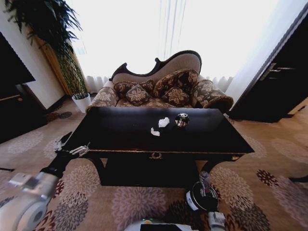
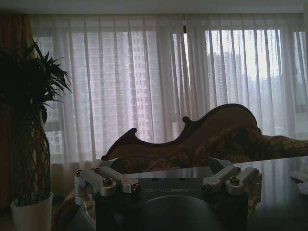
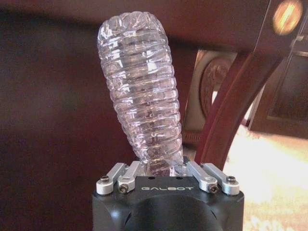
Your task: Move to the front of the table and place the trash on the table into the trash bin.
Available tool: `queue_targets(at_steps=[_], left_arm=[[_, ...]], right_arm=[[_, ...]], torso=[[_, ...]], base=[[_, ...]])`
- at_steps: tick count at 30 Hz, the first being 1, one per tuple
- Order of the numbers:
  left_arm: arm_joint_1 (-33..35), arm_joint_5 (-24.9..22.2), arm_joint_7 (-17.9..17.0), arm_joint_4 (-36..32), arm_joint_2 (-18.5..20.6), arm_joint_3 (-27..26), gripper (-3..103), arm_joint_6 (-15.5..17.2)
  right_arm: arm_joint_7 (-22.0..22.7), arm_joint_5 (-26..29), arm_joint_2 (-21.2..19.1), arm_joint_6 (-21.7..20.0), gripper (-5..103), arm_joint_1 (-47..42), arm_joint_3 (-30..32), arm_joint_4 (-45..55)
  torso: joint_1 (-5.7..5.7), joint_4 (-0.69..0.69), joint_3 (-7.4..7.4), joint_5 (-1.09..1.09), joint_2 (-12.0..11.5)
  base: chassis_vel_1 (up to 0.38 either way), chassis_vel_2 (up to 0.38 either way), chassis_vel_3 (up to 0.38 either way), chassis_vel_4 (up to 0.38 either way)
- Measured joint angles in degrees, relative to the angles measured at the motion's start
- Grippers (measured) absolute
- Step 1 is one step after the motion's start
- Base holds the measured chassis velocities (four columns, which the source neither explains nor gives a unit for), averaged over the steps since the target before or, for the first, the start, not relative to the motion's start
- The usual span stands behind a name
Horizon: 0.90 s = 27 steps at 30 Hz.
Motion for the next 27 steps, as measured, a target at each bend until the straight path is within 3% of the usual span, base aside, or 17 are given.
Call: queue_targets(at_steps=[11, 14, 18, 27], left_arm=[[3.31, -0.73, 0.22, 0.41, -3.93, -1.59, 100, -1.76], [4.27, -1.39, 0.22, 0.40, -4.04, -2.45, 100, -2.25], [4.62, -2.03, 0.23, -0.01, -4.28, -3.14, 100, -2.30], [4.35, -1.39, 0.22, -0.26, -4.03, -2.60, 100, -2.42]], right_arm=[[-0.91, -0.34, -2.10, 1.19, 28, 9.24, -3.07, -16.92], [-1.36, 2.35, -3.02, 0.48, 28, 12.23, -4.60, -21.66], [-1.50, 5.41, -3.22, -1.41, 28, 14.68, -5.83, -23.72], [-1.31, 5.41, -2.84, -2.98, 28, 19.92, -5.07, -27.94]], torso=[[0.00, 0.00, 0.00, 0.01, 0.00], [0.00, 0.01, 0.00, -0.01, 0.00], [0.00, -0.02, 0.00, 0.02, 0.00], [0.00, 0.01, 0.01, 0.01, -0.01]], base=[[0.000, 0.000, 0.000, 0.000], [0.000, 0.000, 0.000, 0.000], [0.000, 0.000, 0.000, 0.000], [0.000, 0.000, 0.000, 0.000]])
